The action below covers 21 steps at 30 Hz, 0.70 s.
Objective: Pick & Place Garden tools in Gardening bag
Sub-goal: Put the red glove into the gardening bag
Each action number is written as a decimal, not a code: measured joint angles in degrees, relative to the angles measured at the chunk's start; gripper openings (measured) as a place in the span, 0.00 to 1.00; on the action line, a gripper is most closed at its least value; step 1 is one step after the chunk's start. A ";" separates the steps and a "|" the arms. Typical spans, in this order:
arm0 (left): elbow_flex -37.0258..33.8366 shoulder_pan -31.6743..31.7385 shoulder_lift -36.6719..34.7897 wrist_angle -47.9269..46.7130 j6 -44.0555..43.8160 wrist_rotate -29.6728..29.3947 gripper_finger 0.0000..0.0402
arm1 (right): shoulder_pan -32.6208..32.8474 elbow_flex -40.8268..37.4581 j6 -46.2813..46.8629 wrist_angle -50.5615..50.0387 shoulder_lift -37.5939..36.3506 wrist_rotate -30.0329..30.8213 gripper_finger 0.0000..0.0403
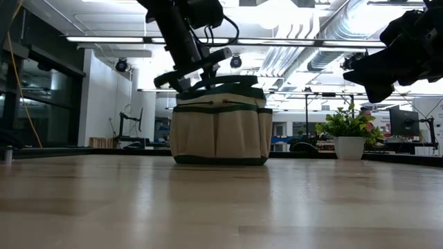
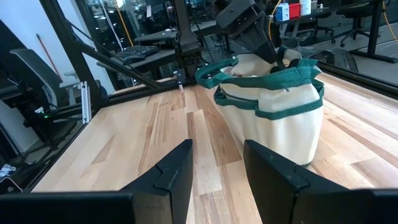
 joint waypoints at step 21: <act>0.00 0.09 1.36 -0.37 2.27 -5.41 0.52 | 0.00 0.02 0.01 -0.01 0.00 0.00 0.33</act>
